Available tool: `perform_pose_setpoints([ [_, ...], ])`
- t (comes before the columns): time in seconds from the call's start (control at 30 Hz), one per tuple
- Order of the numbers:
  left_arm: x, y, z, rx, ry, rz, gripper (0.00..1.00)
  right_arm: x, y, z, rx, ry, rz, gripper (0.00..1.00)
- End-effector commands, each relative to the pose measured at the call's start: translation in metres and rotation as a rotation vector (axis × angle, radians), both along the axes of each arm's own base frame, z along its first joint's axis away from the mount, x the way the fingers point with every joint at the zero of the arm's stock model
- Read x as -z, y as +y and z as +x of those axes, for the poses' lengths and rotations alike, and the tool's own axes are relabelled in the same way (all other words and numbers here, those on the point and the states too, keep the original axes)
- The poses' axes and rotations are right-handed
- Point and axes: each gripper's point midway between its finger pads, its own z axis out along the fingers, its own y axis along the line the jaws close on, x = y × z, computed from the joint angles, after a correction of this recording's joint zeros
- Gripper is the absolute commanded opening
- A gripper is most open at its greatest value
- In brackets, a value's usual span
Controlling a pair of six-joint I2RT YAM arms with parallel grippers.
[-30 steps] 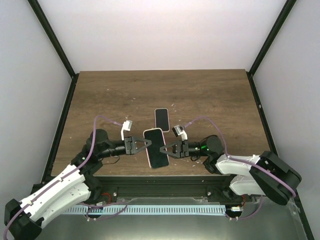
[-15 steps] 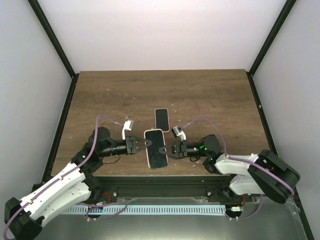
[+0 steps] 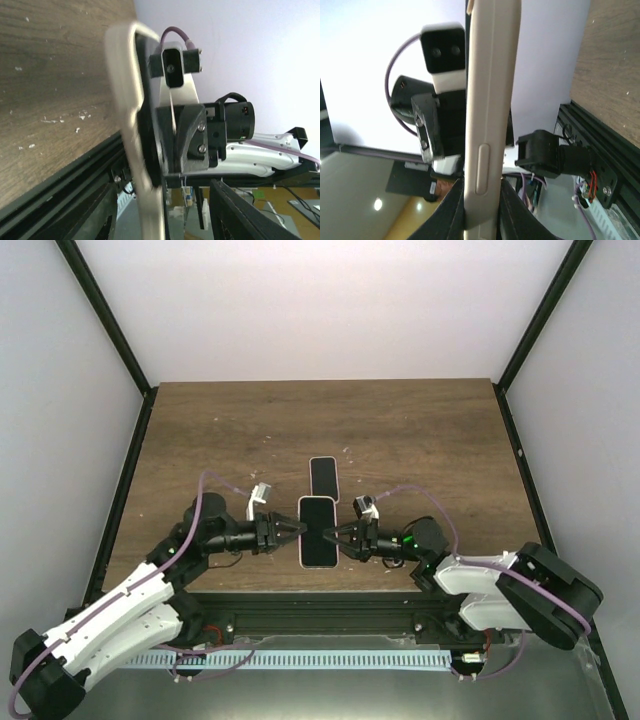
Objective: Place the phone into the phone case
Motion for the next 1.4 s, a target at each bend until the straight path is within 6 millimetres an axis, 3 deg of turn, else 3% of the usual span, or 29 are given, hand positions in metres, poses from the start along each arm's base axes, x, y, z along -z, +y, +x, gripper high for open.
perform_pose_setpoints([
  [0.0,0.005,-0.001,-0.013,0.054,0.043,-0.055,0.54,-0.039,-0.012,0.018,0.137,0.016,0.145,0.11],
  [0.17,0.012,0.0,-0.021,0.073,0.079,-0.115,0.61,-0.047,-0.018,0.032,0.222,0.04,0.172,0.12],
  [0.57,0.012,-0.005,-0.023,0.112,0.08,-0.151,0.6,-0.043,-0.009,0.044,0.243,0.068,0.133,0.12],
  [0.8,0.012,-0.005,-0.018,0.092,0.06,-0.149,0.39,-0.032,-0.003,0.043,0.217,0.089,0.105,0.12],
  [1.03,0.013,-0.009,-0.009,0.069,0.052,-0.13,0.0,-0.015,0.005,0.037,0.167,0.107,0.046,0.18],
  [1.17,0.024,-0.007,-0.005,0.044,0.079,-0.059,0.0,-0.003,0.006,0.034,0.152,0.124,0.012,0.31],
  [1.3,0.029,-0.006,-0.003,0.028,0.098,-0.047,0.0,0.004,0.009,0.03,0.125,0.122,-0.019,0.32],
  [1.37,0.031,-0.006,-0.002,0.018,0.111,-0.044,0.0,0.004,0.01,0.028,0.116,0.114,-0.018,0.26],
])
